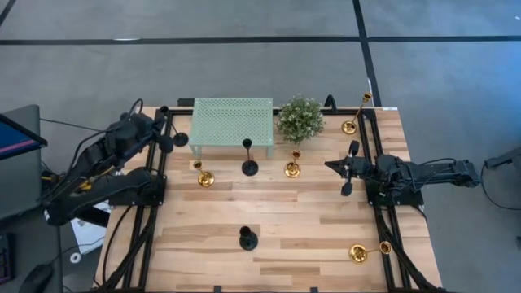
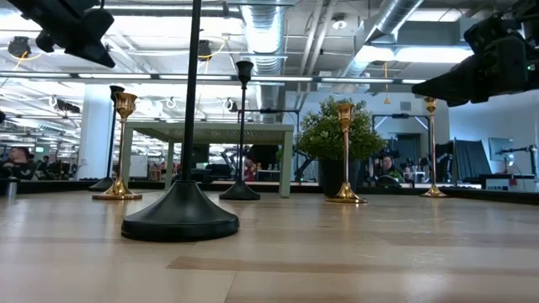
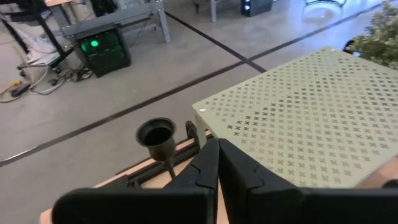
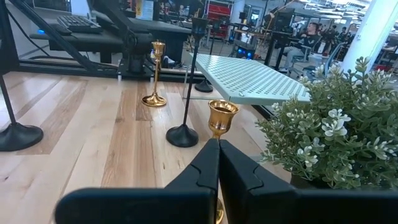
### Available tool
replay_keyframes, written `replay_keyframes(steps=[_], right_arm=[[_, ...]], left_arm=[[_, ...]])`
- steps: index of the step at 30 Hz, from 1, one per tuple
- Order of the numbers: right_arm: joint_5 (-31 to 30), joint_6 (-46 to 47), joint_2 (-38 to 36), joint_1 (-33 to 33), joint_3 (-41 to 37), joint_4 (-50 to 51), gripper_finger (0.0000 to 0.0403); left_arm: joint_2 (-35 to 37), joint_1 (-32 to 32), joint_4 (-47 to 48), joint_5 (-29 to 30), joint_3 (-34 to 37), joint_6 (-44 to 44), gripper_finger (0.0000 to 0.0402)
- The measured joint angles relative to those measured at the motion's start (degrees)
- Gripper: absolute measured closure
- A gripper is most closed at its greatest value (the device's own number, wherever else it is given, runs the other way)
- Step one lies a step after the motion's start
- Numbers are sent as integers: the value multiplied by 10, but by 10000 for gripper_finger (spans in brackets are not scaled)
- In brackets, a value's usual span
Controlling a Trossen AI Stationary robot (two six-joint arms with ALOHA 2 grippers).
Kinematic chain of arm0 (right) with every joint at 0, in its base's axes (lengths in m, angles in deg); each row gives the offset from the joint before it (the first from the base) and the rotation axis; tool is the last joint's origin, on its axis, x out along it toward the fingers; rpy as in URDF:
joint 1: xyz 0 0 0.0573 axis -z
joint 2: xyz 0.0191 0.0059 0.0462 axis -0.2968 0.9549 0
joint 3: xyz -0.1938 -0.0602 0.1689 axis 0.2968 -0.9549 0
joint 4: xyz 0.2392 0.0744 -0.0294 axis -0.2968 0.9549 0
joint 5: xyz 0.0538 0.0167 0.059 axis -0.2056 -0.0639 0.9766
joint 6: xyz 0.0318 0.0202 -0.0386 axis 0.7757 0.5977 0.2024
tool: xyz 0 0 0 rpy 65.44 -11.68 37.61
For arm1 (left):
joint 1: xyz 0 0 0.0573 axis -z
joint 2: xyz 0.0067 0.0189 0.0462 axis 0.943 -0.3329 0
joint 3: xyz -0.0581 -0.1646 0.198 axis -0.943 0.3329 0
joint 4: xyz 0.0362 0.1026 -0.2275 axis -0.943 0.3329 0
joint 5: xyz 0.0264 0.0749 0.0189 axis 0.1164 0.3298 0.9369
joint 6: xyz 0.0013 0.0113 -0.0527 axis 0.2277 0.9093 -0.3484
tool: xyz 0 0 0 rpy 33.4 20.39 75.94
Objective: Pick & Place candle stick holders
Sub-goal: Put the black candle holder on the shelf
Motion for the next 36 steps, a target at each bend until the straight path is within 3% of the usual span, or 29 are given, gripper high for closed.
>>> replay_keyframes(steps=[16,24,30,36], right_arm=[[0,2,0,0,0,0,403],[0,21,0,0,0,0,403],[0,16,0,0,0,0,403],[0,16,0,0,0,0,403]], left_arm=[[-3,0,0,2,0,0,263],[-3,0,6,41,0,-32,203],[-6,0,8,41,0,-36,193],[-6,0,11,41,0,-40,207]])
